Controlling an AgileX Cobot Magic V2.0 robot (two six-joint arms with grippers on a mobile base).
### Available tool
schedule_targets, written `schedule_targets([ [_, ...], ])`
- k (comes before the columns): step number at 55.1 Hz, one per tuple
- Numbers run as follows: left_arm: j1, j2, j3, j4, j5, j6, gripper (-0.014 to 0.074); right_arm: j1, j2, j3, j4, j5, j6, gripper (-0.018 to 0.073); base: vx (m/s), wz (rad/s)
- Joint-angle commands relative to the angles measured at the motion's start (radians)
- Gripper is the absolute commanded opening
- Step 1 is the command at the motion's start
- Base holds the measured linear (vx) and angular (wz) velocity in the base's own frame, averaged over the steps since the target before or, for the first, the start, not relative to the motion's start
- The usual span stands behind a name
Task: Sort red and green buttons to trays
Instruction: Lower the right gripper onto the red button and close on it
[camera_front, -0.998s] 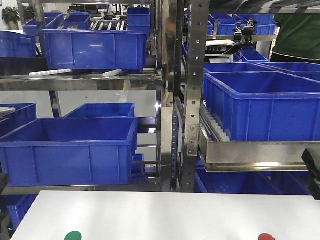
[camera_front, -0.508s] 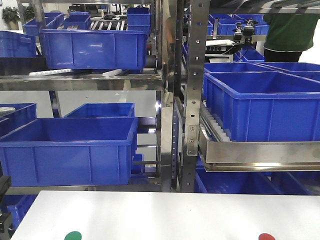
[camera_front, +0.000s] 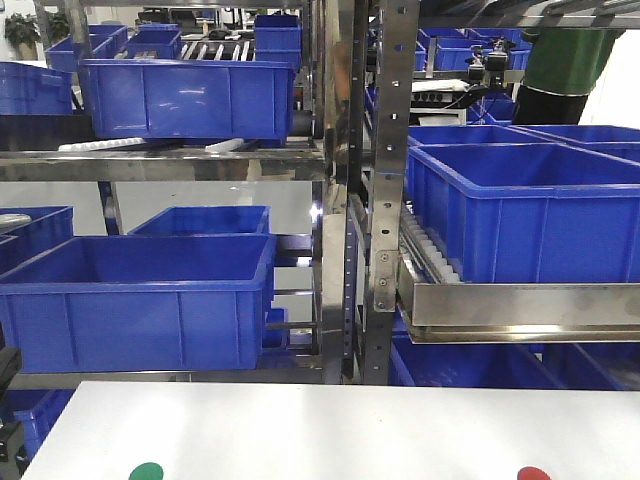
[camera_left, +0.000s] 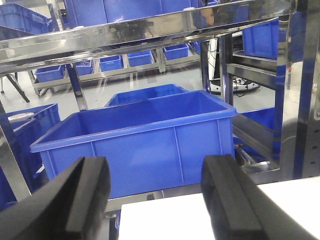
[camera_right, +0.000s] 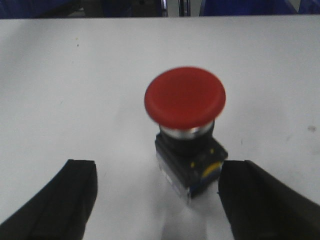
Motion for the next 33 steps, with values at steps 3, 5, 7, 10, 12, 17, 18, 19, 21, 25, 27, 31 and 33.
schedule_targets([
  [3, -0.004, -0.01, -0.034, -0.009, -0.088, -0.009, 0.0524, -0.006, 0.018, -0.082, -0.009, -0.203, -0.018, 0.0559, 0.0, 0.0],
  [5, -0.004, -0.01, -0.034, -0.009, -0.088, -0.009, 0.0524, -0.006, 0.034, -0.099, -0.009, -0.203, -0.026, 0.0556, 0.0, 0.0],
  [7, -0.004, -0.01, -0.034, -0.009, -0.088, -0.009, 0.0524, -0.006, 0.049, -0.114, -0.009, -0.203, -0.032, 0.0547, 0.0, 0.0],
  [10, -0.004, -0.01, -0.034, -0.009, -0.088, -0.009, 0.0524, -0.006, 0.067, -0.129, -0.009, -0.203, -0.033, 0.0513, 0.0, 0.0],
  [12, -0.004, -0.01, -0.034, -0.009, -0.088, -0.009, 0.0524, -0.006, 0.075, -0.131, -0.009, -0.203, -0.033, 0.0473, 0.0, 0.0],
  [17, -0.004, -0.01, -0.034, -0.009, -0.088, -0.009, 0.0524, -0.006, 0.081, -0.131, 0.003, -0.203, -0.049, 0.031, 0.0, 0.0],
  [18, -0.004, -0.01, -0.034, -0.009, -0.088, -0.009, 0.0524, -0.006, 0.081, -0.131, 0.005, -0.203, -0.059, 0.0281, 0.0, 0.0],
  [19, -0.004, -0.01, -0.034, -0.009, -0.088, -0.009, 0.0524, -0.006, 0.082, -0.131, 0.01, -0.203, -0.065, 0.0252, 0.0, 0.0],
  [21, -0.004, -0.01, -0.034, -0.009, -0.088, -0.009, 0.0524, -0.006, 0.084, -0.131, 0.012, -0.203, -0.081, 0.0181, 0.0, 0.0],
  [25, -0.004, -0.01, -0.034, -0.009, -0.088, -0.009, 0.0524, -0.006, 0.088, -0.131, 0.014, -0.203, -0.104, 0.0052, 0.0, 0.0],
  [27, -0.004, -0.01, -0.034, -0.009, -0.088, -0.009, 0.0524, -0.006, 0.088, -0.131, 0.016, -0.203, -0.111, 0.001, 0.0, 0.0],
  [31, -0.004, -0.01, -0.034, -0.009, -0.088, -0.009, 0.0524, -0.006, 0.09, -0.131, 0.019, -0.203, -0.114, -0.0013, 0.0, 0.0],
  [33, -0.004, -0.01, -0.034, -0.009, -0.088, -0.009, 0.0524, -0.006, 0.093, -0.131, 0.019, -0.203, -0.114, -0.0013, 0.0, 0.0],
])
